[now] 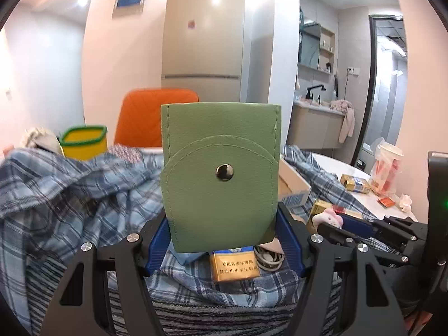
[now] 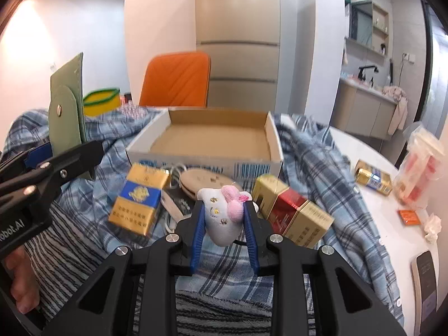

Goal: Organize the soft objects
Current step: 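Lift the green pouch with the left gripper while the right gripper grasps the white bunny, then carry the bunny over the box and release it with the right gripper, then lower the green pouch into the box and open the left gripper, then grasp the red-and-cream pack with the right gripper while the left grasps the gold-blue pack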

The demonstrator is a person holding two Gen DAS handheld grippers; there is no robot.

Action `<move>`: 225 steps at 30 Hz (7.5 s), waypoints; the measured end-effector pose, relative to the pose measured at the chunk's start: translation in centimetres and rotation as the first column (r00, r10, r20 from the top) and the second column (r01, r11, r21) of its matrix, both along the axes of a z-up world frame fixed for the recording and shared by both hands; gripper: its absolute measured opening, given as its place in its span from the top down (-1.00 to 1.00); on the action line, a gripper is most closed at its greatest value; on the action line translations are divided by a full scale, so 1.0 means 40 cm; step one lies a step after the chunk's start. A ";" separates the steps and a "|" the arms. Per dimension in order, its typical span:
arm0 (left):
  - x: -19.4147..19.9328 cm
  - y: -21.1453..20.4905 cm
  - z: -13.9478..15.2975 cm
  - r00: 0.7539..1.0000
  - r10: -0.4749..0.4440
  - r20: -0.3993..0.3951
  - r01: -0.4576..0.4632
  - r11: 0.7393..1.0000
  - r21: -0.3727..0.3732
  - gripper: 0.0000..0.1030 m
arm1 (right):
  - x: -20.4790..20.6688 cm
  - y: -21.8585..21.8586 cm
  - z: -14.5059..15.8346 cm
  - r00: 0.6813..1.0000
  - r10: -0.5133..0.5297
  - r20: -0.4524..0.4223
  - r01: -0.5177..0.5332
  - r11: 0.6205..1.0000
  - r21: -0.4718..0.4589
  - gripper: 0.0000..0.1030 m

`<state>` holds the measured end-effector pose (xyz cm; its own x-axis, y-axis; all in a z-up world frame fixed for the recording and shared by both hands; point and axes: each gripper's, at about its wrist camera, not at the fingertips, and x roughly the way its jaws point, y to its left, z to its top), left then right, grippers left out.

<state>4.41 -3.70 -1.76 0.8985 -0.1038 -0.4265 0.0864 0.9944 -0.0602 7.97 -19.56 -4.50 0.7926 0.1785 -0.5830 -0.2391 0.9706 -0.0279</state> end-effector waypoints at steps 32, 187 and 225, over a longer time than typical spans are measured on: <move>-0.003 0.012 0.263 0.867 0.002 0.498 -0.035 0.998 0.057 -0.31 | 0.061 0.038 0.399 0.832 -0.104 0.544 0.061 0.993 0.097 0.44; 0.048 -0.009 0.018 0.990 -0.022 0.136 0.015 0.998 0.054 -0.99 | 0.215 -0.115 -0.047 0.941 -0.040 -0.337 0.068 0.995 0.070 0.21; 0.219 -0.033 -0.161 0.887 -0.055 -0.458 0.098 0.993 0.070 -0.57 | 0.137 -0.112 0.058 0.992 -0.120 -0.028 0.122 0.990 0.064 0.52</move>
<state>13.16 -5.02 -8.19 0.5948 -0.1068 -0.7968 0.1467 0.9889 -0.0230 13.44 -24.03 -2.18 0.7965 0.1208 -0.5924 -0.1196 0.9920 0.0415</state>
